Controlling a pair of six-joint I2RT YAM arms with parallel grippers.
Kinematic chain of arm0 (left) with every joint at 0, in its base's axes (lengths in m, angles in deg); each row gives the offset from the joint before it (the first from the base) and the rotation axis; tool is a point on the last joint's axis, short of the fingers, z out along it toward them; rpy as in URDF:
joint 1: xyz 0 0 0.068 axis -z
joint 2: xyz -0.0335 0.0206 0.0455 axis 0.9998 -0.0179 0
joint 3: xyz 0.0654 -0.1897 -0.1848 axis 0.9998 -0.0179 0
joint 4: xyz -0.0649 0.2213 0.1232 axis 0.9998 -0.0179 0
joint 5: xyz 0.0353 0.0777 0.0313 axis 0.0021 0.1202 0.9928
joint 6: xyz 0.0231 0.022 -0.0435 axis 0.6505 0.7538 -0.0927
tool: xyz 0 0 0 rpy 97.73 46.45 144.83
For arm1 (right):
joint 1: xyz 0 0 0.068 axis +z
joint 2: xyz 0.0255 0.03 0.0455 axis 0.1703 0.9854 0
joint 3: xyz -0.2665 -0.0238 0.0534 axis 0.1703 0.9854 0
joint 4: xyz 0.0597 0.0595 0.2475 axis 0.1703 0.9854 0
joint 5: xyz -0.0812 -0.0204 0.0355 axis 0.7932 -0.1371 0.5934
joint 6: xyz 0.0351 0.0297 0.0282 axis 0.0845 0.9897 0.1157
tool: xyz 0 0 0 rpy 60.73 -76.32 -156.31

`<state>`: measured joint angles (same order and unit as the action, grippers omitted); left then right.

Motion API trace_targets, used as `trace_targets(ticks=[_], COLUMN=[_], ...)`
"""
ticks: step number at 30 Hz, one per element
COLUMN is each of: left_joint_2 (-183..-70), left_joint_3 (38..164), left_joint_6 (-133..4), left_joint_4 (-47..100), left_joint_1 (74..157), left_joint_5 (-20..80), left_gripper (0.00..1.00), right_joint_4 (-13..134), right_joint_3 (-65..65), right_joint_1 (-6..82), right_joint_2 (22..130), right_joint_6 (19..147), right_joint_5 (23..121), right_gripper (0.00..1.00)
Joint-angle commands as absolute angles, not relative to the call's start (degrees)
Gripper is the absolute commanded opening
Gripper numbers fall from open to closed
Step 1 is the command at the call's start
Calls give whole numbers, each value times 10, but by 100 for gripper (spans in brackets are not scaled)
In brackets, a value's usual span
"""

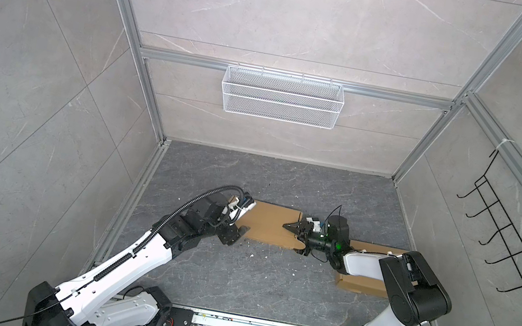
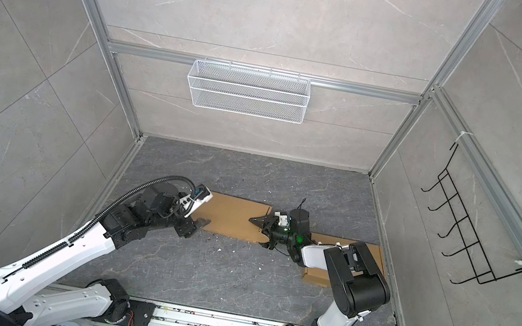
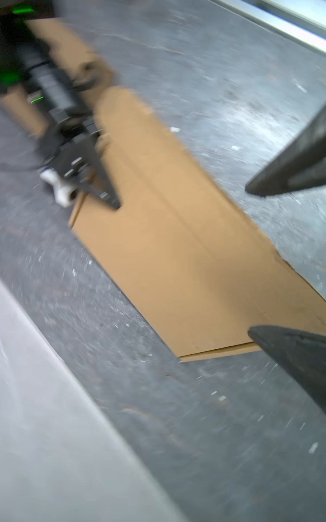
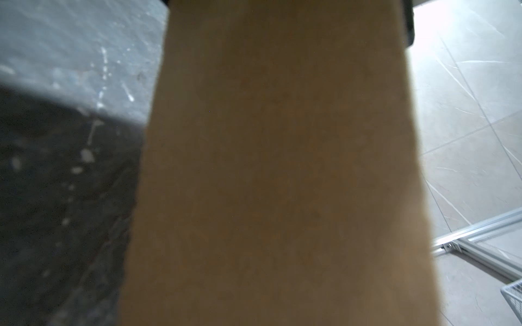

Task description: Fold the paper box

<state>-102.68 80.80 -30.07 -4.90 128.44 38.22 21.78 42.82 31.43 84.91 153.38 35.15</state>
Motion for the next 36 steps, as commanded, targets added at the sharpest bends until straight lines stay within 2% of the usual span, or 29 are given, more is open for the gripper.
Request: trace_targets(ticks=[1,4,6,17,24,29,36], left_joint_2=[-1016,-1038,-1057,-1149,-1153,-1159,-1174], left_joint_3=[808,813,819,858,866,886,906], left_joint_6=[-153,-92,-53,66,97,110,114], left_joint_4=[-79,-83,-82,-45,-54,-86,-104], left_joint_1=[1317,1336,1343,1343,1347,1347,1347], left_joint_5=[411,425,432,474,480,478,457], left_gripper=[86,91,99,100,99,98,97], right_joint_4=[238,249,263,280,267,179,164], right_joint_3=[422,427,428,447,461,500,521], right_joint_1=[316,316,316,320,329,351,383], right_joint_2=[832,821,814,767,747,747,746], right_joint_6=[1599,1628,1640,1731,1777,1863,1902], right_joint_5=[338,335,328,301,294,313,345], right_gripper=[55,55,54,51,49,46,44])
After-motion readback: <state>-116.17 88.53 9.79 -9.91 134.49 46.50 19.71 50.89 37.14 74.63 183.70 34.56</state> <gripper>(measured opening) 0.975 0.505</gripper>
